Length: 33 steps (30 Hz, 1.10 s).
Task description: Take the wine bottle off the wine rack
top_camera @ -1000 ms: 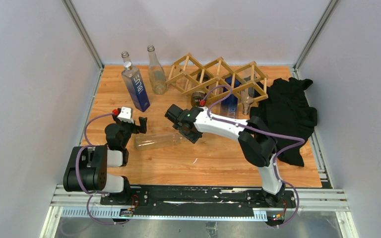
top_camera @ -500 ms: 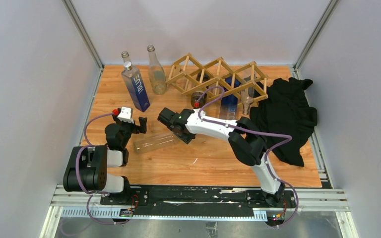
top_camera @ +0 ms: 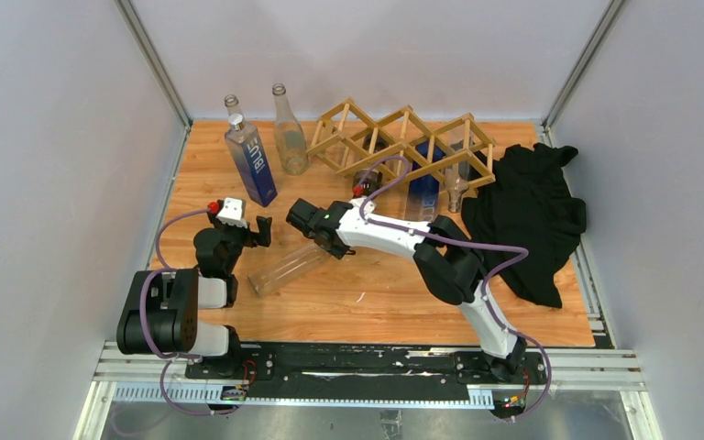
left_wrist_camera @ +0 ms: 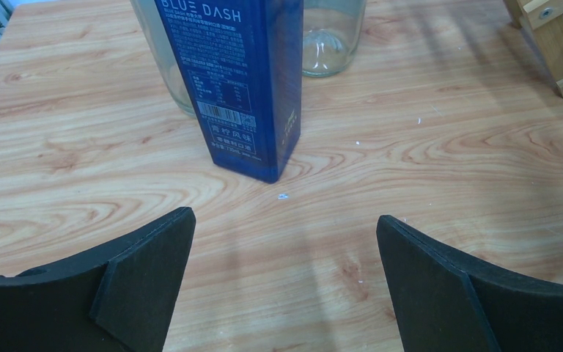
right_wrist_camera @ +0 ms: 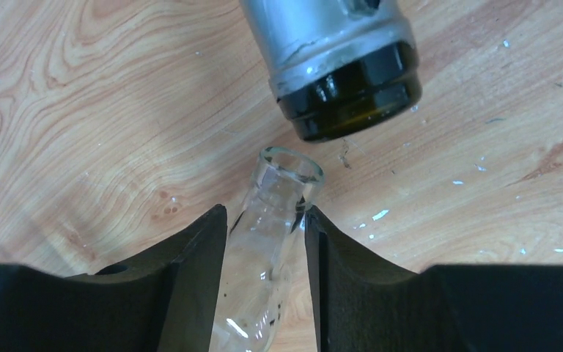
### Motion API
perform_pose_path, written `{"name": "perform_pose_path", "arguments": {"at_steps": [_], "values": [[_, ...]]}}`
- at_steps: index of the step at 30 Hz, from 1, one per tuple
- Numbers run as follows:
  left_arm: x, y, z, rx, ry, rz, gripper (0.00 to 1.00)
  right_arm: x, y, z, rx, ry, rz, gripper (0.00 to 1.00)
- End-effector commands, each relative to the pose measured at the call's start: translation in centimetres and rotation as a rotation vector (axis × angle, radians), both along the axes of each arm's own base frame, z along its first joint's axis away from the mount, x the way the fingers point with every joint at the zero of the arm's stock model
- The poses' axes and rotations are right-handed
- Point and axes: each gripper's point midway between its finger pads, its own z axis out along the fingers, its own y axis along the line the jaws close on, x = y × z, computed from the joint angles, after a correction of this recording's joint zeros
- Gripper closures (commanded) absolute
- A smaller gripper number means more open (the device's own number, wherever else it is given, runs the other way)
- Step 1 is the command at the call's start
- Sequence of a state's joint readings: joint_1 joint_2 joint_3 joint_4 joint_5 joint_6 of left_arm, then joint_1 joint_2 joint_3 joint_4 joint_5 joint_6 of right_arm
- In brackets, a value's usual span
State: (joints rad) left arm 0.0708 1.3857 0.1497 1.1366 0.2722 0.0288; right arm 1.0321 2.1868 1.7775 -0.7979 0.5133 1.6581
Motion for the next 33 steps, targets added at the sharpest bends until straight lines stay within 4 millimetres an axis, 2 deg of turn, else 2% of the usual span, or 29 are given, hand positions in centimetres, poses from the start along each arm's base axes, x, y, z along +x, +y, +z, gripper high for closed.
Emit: {"name": "perform_pose_path", "arguments": {"at_steps": [1,3,6,8,9,11,13,18,23,27,33], "values": [[0.6,0.4,1.3,0.007,-0.049,0.014,0.0,0.0,-1.4,-1.7,-0.123,-0.021,0.013,0.52],[0.6,0.4,1.3,0.007,-0.047,0.014,0.0,0.4,-1.6,-1.9,-0.145,-0.03,0.024,0.51],[0.6,0.4,1.3,0.006,-0.048,0.014,0.0,1.2,-1.4,-2.2,-0.158,-0.036,0.064,0.63],[0.6,0.4,1.3,0.007,-0.048,0.013,0.0,1.7,-1.4,-2.1,-0.187,-0.05,0.111,0.9],[0.7,0.4,1.3,0.006,-0.049,0.014,0.0,2.1,-1.2,-1.8,-0.185,-0.062,0.128,0.99],[0.6,0.4,1.3,0.006,-0.049,0.013,0.0,2.9,-1.1,-0.4,-0.182,-0.092,0.168,1.0],[0.6,0.4,1.3,0.006,-0.049,0.014,0.0,4.3,-0.6,1.9,-0.174,-0.156,0.222,1.0],[0.6,0.4,1.3,0.006,-0.048,0.014,0.0,8.2,0.6,10.0,-0.208,-0.33,0.357,1.0],[0.6,0.4,1.3,0.006,-0.048,0.013,0.0,10.4,2.5,15.7,-0.26,-0.444,0.489,1.0],[0.6,0.4,1.3,0.007,-0.05,0.014,0.0,11.8,3.1,19.3,-0.241,-0.549,0.505,1.0],[0.6,0.4,1.3,0.006,-0.049,0.013,0.0,13.6,3.9,23.3,-0.282,-0.707,0.552,1.0]]}}
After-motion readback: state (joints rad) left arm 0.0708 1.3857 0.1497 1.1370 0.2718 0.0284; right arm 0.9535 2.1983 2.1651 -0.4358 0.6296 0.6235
